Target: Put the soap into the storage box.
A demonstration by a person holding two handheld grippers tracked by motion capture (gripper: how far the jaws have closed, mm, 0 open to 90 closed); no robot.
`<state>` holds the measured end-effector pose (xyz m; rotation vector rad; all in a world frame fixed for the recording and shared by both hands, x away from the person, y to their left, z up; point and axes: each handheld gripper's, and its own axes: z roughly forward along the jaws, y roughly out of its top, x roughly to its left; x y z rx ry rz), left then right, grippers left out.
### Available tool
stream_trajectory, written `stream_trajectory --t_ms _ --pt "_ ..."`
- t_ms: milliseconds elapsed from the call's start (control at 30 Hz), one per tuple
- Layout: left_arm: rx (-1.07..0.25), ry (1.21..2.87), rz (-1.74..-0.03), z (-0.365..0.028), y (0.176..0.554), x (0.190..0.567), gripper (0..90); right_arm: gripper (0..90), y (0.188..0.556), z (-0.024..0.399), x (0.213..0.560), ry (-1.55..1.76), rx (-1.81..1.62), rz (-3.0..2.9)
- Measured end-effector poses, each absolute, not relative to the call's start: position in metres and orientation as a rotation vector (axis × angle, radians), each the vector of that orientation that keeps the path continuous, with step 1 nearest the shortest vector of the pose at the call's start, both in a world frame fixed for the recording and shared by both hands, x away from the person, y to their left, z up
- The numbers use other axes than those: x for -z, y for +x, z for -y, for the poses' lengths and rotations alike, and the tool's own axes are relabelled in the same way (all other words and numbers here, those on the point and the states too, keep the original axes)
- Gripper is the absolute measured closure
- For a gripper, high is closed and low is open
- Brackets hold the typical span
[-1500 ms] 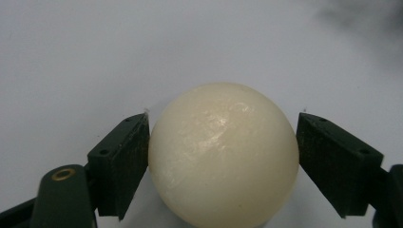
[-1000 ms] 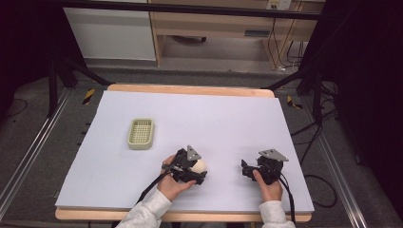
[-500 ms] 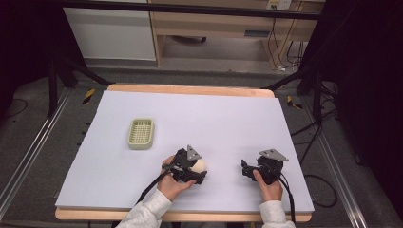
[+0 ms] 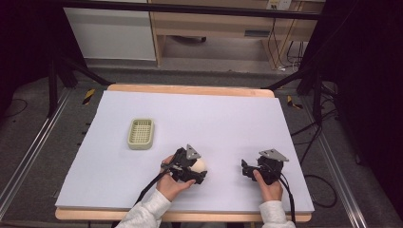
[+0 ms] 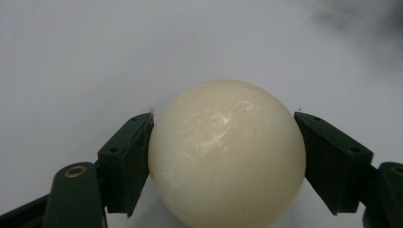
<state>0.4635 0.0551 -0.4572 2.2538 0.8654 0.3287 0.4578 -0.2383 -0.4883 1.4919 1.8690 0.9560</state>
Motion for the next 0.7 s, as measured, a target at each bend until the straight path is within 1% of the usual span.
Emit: stream_trajectory --t_ms 700 --pt "-0.369 2.223 -0.904 -0.09 0.462 0.435 24.0 3.9 0.458 0.238 0.488 1.499 -0.958 -1.866"
